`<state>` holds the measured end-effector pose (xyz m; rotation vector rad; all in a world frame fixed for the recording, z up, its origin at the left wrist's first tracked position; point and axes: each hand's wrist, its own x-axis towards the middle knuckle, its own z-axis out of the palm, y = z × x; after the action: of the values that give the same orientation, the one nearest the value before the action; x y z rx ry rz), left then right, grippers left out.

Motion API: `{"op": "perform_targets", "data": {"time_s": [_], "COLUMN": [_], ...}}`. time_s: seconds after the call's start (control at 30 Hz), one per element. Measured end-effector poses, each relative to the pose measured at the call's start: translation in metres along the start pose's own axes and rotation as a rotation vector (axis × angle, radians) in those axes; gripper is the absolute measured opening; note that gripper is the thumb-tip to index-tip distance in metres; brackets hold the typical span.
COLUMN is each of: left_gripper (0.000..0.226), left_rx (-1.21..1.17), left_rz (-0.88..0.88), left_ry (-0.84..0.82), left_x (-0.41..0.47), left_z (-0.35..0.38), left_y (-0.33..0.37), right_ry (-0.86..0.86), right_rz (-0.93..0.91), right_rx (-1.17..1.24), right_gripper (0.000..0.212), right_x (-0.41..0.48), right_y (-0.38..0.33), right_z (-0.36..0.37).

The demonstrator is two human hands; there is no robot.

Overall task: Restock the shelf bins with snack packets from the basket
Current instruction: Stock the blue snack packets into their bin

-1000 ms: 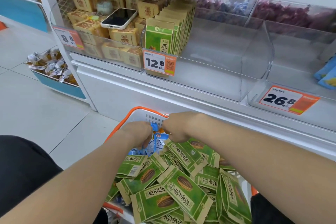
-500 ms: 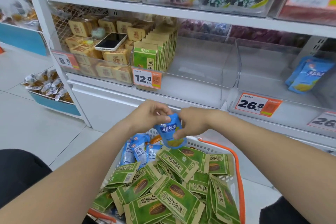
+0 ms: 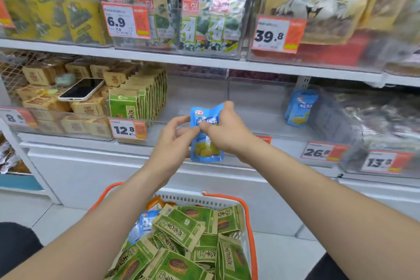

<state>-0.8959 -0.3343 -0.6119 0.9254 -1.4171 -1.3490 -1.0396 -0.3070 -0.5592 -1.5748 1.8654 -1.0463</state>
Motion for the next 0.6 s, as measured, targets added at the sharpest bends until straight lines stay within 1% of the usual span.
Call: {"op": "perform_targets", "data": {"time_s": [0.07,0.13,0.23,0.33,0.4,0.5,0.6], "left_gripper": [0.024,0.023,0.029,0.033,0.034,0.032,0.028], "left_rx": [0.084,0.135,0.271,0.31,0.377,0.449,0.474], "left_rz": [0.062,0.099,0.142,0.195,0.248,0.299,0.282], "left_ry": [-0.082,-0.122,-0.148,-0.187,-0.18,-0.188,-0.184], "left_x": [-0.001,0.001,0.007,0.017,0.029,0.043,0.058], "left_z": [0.023,0.046,0.082,0.124,0.153,0.193,0.225], "left_y": [0.005,0.013,0.029,0.039,0.041,0.041,0.033], "right_ry": [0.092,0.146,0.254,0.408,0.492,0.587,0.591], "right_rz": [0.061,0.128,0.244,0.371,0.404,0.389,0.329], "right_rx": [0.026,0.072,0.3,0.55,0.643,0.63,0.498], "right_gripper": [0.037,0.034,0.033,0.044,0.051,0.063,0.055], "right_x": [0.0,-0.003,-0.004,0.005,0.012,0.016,0.013], "right_y": [0.0,0.005,0.017,0.032,0.05,0.075,0.093], "right_z": [-0.018,-0.038,-0.064,-0.092,-0.116,-0.146,-0.163]}}
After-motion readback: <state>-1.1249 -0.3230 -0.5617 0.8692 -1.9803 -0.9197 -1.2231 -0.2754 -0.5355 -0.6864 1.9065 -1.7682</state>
